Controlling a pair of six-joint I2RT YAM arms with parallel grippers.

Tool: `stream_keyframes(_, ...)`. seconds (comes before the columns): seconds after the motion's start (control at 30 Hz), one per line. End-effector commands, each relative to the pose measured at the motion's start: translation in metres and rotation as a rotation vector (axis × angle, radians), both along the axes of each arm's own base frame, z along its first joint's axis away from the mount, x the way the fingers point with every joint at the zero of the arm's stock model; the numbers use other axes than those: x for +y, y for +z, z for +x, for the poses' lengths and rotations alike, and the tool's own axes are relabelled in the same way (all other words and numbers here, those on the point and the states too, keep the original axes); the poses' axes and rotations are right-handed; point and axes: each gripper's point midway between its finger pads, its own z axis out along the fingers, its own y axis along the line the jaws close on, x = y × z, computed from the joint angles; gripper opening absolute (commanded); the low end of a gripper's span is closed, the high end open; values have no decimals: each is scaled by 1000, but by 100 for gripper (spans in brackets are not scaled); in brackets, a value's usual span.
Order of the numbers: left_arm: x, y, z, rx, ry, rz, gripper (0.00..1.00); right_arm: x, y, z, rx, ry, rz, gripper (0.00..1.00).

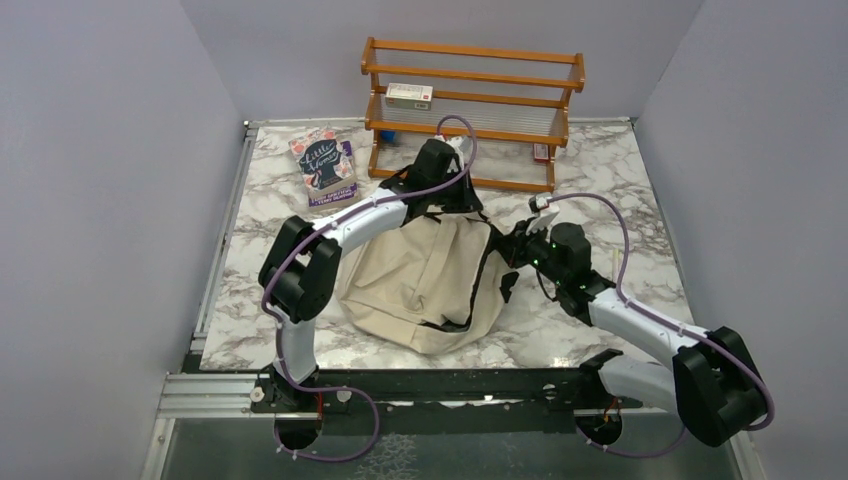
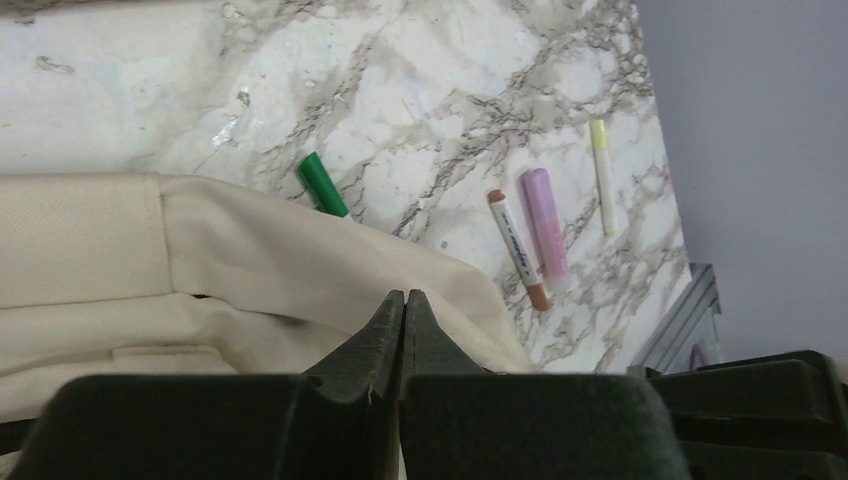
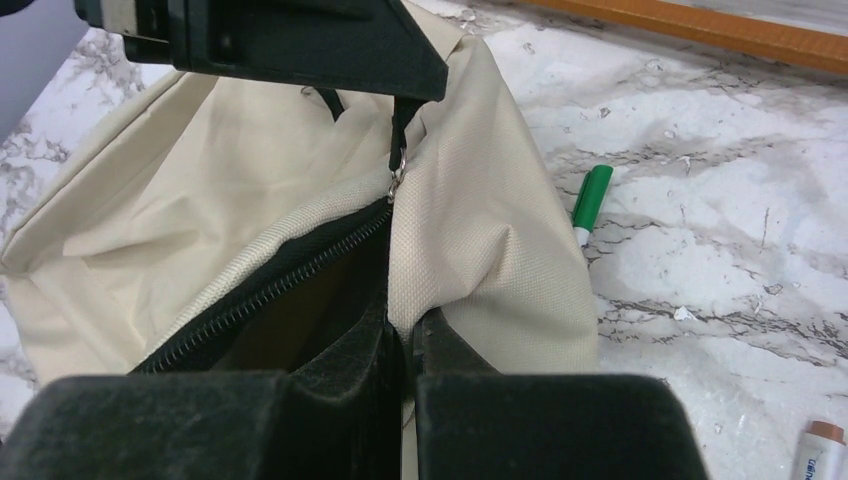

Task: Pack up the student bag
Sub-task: Unzip the student bag at the center of the board.

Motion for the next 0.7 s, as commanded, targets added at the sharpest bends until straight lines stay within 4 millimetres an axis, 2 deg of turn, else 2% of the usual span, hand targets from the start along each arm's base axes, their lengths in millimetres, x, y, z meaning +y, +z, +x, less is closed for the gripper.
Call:
stream_keyframes(0.0,28,-6,22,-80,75,136,0,-4,26,7,-65,-44,43,1)
stream_keyframes(0.17,49,-17,37,-76,133,183,0,-7,27,6,-72,-56,46,1)
stream_keyframes(0.53,93,-16,77,-118,246,271,0,-10,25,2,-71,-70,49,1)
stream_keyframes(0.67,115,-22,87,-127,296,350,0,-12,26,2,-76,-77,49,1)
